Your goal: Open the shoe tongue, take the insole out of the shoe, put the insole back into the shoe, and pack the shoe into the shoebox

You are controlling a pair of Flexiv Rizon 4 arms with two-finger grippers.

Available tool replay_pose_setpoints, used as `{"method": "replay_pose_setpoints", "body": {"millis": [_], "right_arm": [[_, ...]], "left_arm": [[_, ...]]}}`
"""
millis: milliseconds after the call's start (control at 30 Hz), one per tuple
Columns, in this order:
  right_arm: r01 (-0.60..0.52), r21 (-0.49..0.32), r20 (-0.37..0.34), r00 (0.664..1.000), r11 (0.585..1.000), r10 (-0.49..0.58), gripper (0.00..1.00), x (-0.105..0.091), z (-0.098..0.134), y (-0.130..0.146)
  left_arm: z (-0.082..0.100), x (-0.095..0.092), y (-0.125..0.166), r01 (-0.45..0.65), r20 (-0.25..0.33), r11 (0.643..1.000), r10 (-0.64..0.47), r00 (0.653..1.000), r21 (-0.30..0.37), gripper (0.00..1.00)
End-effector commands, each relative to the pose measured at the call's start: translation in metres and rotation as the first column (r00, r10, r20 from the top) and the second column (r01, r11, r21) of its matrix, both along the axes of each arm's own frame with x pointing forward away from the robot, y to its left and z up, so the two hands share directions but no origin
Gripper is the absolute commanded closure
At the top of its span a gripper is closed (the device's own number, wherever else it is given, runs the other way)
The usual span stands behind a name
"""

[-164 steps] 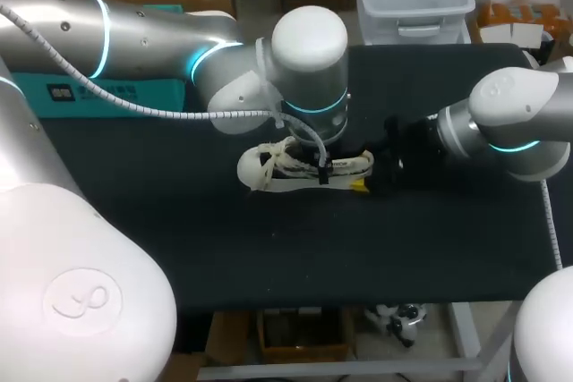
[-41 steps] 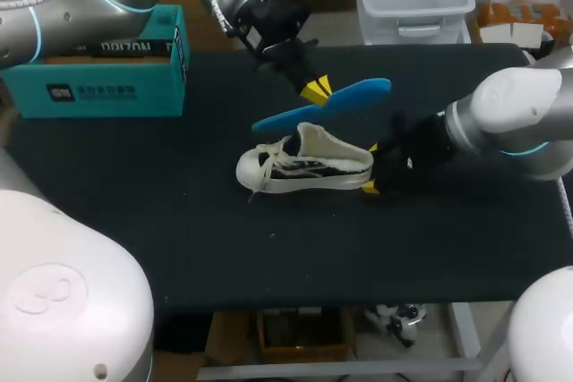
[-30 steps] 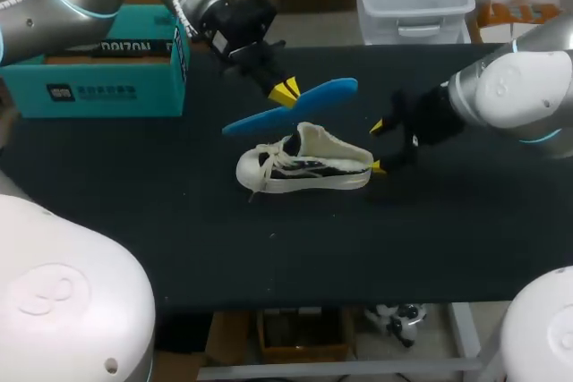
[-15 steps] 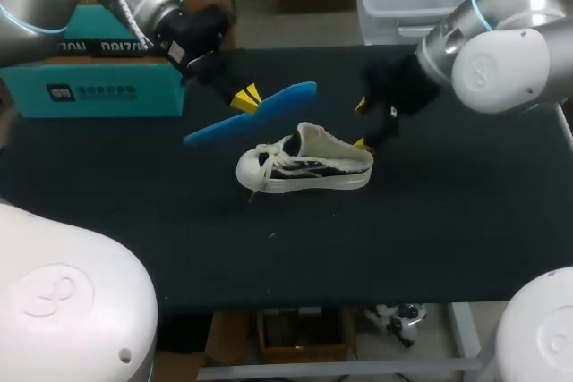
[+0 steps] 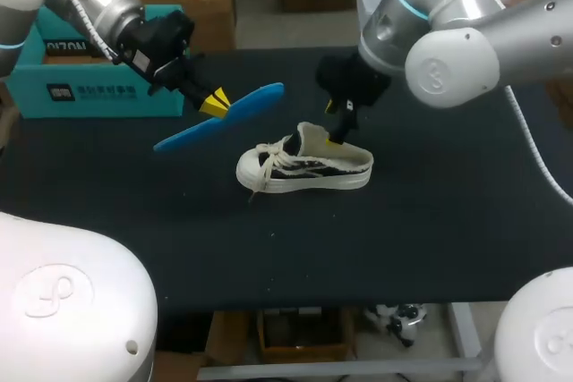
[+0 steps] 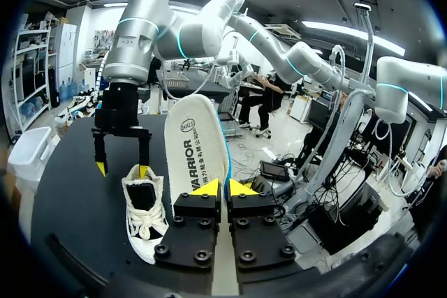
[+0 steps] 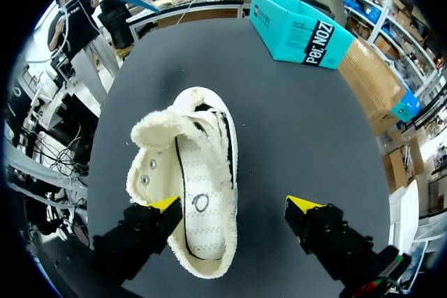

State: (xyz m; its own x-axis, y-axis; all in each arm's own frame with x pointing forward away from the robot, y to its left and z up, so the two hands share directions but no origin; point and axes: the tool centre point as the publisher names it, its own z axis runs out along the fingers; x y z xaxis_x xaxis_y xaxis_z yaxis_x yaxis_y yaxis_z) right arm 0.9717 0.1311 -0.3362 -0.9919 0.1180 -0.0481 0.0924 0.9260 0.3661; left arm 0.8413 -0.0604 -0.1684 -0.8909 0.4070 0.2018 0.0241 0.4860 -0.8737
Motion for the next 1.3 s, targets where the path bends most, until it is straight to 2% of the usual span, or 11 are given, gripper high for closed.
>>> {"method": "replay_pose_setpoints", "body": {"millis": [33, 300, 467, 567, 600, 667, 700, 1033, 1300], "right_arm": [[0.025, -0.191, -0.007, 1.0, 0.981, -0.027, 0.0, -0.002, -0.007, 0.009], [0.052, -0.249, -0.002, 0.999, 0.967, -0.054, 0.04, -0.001, -0.019, 0.01], [0.057, -0.274, 0.01, 0.998, 0.96, -0.056, 0.12, 0.001, -0.021, 0.013], [0.062, -0.292, 0.014, 0.998, 0.954, -0.061, 0.31, 0.002, -0.021, 0.014], [0.071, -0.305, 0.019, 0.997, 0.95, -0.068, 0.5, 0.001, -0.02, 0.015], [0.072, -0.308, 0.019, 0.997, 0.949, -0.07, 0.65, 0.001, -0.02, 0.015], [0.083, -0.319, 0.025, 0.997, 0.944, -0.079, 0.98, 0.001, -0.02, 0.016], [0.105, -0.339, 0.033, 0.994, 0.935, -0.1, 1.0, -0.007, -0.021, 0.018], [0.246, -0.342, 0.02, 0.967, 0.907, -0.255, 1.0, -0.015, -0.018, 0.014]], "left_arm": [[-0.004, -0.005, 0.007, -0.063, 0.031, 0.998, 0.064, 0.998, -0.007, 1.0], [-0.011, -0.005, 0.013, -0.077, 0.03, 0.997, 0.077, 0.997, 0.001, 1.0], [-0.013, -0.004, 0.014, -0.084, 0.031, 0.996, 0.084, 0.996, 0.009, 1.0], [-0.013, -0.004, 0.015, -0.086, 0.032, 0.996, 0.085, 0.996, 0.011, 1.0], [-0.013, -0.004, 0.015, -0.086, 0.034, 0.996, 0.086, 0.996, 0.012, 1.0], [-0.013, -0.004, 0.015, -0.086, 0.035, 0.996, 0.085, 0.996, 0.013, 1.0], [-0.013, -0.004, 0.015, -0.085, 0.035, 0.996, 0.085, 0.996, 0.014, 1.0], [-0.016, -0.005, 0.016, -0.073, 0.033, 0.997, 0.073, 0.997, 0.018, 1.0], [-0.011, -0.002, 0.01, -0.001, 0.025, 1.0, 0.001, 1.0, 0.001, 1.0]]}}
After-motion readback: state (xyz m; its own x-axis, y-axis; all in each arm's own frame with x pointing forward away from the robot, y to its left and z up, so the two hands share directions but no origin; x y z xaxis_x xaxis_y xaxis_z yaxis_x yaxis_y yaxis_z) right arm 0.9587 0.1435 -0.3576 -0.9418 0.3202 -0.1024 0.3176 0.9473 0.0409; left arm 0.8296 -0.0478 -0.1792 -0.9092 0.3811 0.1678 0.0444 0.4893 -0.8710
